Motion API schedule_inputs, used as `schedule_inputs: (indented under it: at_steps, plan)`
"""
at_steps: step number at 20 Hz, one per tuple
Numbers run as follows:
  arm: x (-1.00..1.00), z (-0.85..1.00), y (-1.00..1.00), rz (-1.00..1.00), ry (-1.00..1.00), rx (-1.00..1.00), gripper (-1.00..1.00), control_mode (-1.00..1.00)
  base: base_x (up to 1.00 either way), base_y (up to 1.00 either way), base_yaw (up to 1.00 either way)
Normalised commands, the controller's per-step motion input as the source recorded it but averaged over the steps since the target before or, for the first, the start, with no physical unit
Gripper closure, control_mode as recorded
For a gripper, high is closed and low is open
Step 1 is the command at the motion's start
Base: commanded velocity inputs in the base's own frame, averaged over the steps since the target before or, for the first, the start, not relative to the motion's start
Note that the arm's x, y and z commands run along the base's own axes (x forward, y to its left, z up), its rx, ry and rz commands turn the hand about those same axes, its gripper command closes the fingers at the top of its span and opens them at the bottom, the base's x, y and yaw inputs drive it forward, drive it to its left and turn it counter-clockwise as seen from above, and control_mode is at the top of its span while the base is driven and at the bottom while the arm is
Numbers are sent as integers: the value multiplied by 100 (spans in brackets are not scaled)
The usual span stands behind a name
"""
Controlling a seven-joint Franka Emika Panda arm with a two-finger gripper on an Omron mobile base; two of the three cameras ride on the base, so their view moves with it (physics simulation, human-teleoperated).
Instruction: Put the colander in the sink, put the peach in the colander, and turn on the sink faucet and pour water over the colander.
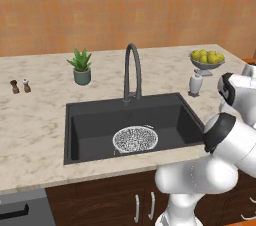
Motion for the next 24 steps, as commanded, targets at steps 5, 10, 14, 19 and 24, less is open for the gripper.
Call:
schedule_inputs:
  at_steps: [5, 10, 14, 19, 24]
  plan:
    - [21, -19, -32, 1, -7, -3, -100, -100, 0, 0, 0]
    - [30, -23, 0, 0, -8, 0, -100, -100, 0, 0, 0]
    - [22, -37, -5, 0, -5, 0, -100, -100, 0, 0, 0]
    - [20, -33, -9, 0, -3, 0, -100, -100, 0, 0, 0]
    - [1, -27, -2, 0, -1, 0, -100, -100, 0, 0, 0]
